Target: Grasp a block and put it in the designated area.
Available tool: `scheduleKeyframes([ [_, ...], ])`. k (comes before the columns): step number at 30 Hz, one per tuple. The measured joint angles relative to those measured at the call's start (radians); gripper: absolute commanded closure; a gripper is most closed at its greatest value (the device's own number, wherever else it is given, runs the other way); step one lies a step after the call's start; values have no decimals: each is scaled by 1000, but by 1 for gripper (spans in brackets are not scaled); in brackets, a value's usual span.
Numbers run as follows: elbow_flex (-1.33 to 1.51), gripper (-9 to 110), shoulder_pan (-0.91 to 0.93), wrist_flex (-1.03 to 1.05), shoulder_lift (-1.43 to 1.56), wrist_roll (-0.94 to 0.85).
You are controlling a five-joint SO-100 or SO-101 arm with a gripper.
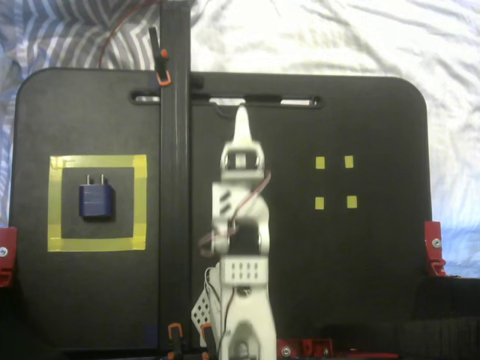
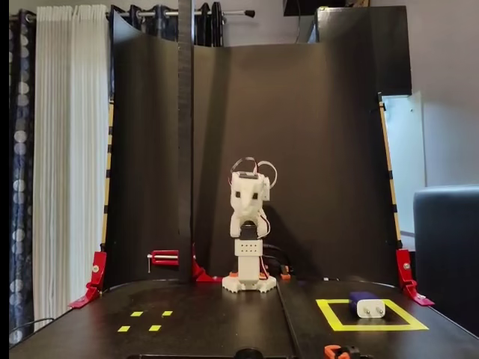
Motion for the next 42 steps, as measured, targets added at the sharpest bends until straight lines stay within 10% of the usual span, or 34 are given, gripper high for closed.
scheduleKeyframes([
  [42,344,102,-32,494,457,-103],
])
